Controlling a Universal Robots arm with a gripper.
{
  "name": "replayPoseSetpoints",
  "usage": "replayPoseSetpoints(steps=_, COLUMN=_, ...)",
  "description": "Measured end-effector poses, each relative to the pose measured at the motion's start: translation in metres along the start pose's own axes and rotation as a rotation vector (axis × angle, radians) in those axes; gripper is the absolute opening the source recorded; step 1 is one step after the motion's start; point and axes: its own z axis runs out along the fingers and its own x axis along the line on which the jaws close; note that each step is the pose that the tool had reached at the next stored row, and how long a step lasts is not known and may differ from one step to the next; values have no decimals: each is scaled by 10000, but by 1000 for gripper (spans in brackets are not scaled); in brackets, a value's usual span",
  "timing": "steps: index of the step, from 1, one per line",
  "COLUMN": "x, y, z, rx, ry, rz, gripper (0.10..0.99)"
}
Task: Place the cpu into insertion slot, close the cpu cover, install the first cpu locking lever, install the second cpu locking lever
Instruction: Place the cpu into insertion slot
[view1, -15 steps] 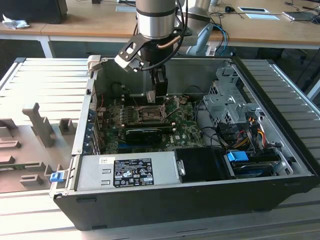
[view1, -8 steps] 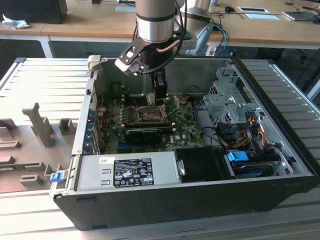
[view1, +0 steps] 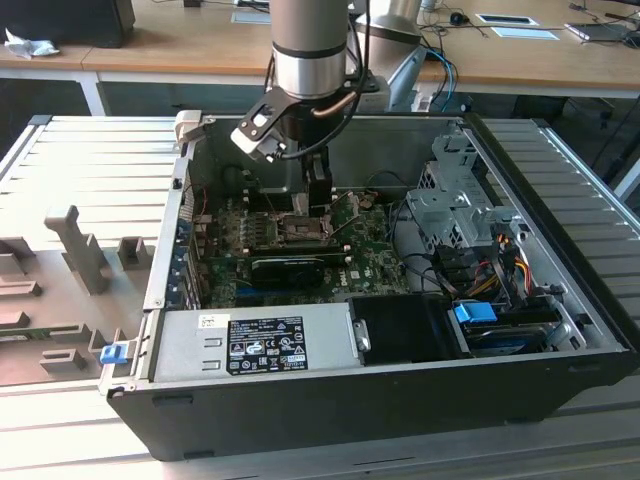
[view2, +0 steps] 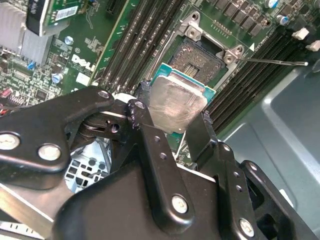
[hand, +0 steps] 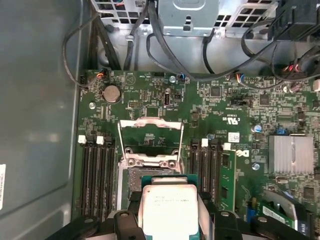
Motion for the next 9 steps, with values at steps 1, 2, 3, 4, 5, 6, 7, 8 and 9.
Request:
replayPoseSetpoints(steps=1, x=4, y=-1, z=12, rx=-1, ry=-8, rz=70, gripper=529)
replayPoseSetpoints(steps=2, x=16, y=-3, z=32, rx=-3, ry=-16, rz=155, gripper=529)
replayPoseSetpoints(steps=3, x=38, y=-5, z=72, rx=-4, ry=-24, rz=245, gripper=529)
replayPoseSetpoints(steps=4, x=56, y=-8, z=100, rx=-5, ry=-27, rz=269, gripper=529)
replayPoseSetpoints(steps=5, x=65, y=-12, z=119, rx=-6, ry=-25, rz=271, gripper=529)
replayPoseSetpoints(steps=6, x=76, y=-18, z=139, rx=-6, ry=-25, rz=271, gripper=529)
replayPoseSetpoints(steps=7, x=86, y=-25, z=158, rx=-8, ry=-24, rz=260, gripper=529)
replayPoseSetpoints(steps=8, x=99, y=-37, z=188, rx=-11, ry=-21, rz=207, gripper=529)
replayPoseSetpoints(steps=9, x=103, y=-49, z=204, rx=-12, ry=-18, rz=180, gripper=529)
